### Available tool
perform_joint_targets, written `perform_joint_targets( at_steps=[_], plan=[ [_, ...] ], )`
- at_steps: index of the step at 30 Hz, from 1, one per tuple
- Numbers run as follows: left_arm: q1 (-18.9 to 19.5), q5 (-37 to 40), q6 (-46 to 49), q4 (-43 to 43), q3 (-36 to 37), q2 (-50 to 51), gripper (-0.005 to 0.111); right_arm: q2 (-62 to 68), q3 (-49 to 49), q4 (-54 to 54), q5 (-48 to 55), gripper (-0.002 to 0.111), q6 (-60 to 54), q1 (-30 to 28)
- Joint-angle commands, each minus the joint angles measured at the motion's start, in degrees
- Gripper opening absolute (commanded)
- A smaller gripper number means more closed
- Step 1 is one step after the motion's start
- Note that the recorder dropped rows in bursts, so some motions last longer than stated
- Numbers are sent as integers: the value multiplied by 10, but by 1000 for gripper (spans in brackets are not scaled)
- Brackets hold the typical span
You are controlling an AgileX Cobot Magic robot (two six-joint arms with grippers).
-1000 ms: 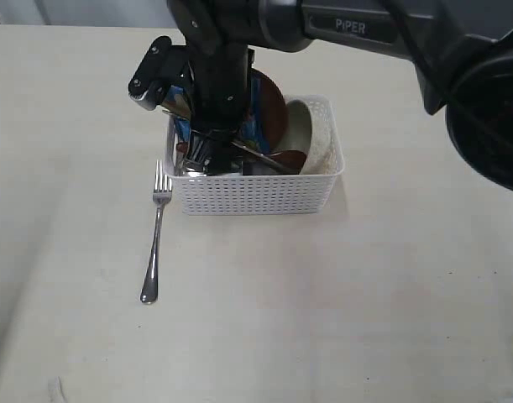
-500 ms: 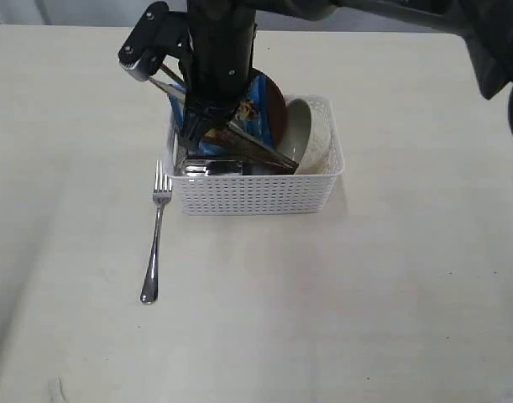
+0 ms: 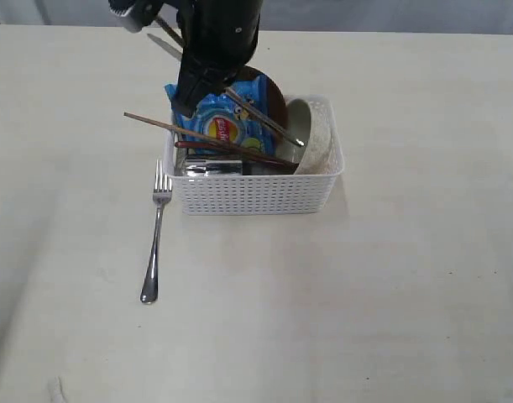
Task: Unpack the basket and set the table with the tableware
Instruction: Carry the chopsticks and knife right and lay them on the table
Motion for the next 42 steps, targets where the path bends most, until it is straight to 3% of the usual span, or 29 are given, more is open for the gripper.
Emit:
perform_joint_targets(
  at_steps=[1,12,17,25,33,42],
  plan=[
    [-1,-4,1,-2,2,-2,0,-40,-1,-1,5,0,5,-4],
    [-1,-4,1,-2,2,-2,0,-129,-1,-107,53,0,113,-6],
    [-1,-4,1,-2,2,-2,0,-138,-1,-101,92,0,165,-46],
    [-1,-4,1,-2,2,-2,0,-148,33,13,92,0,191,-190],
    [-1,-4,1,-2,2,-2,0,-162,205,30,92,0,167,-332],
    [-1,-4,1,14,2,-2,0,-125,321,153,38,0,110,-424]
  ],
)
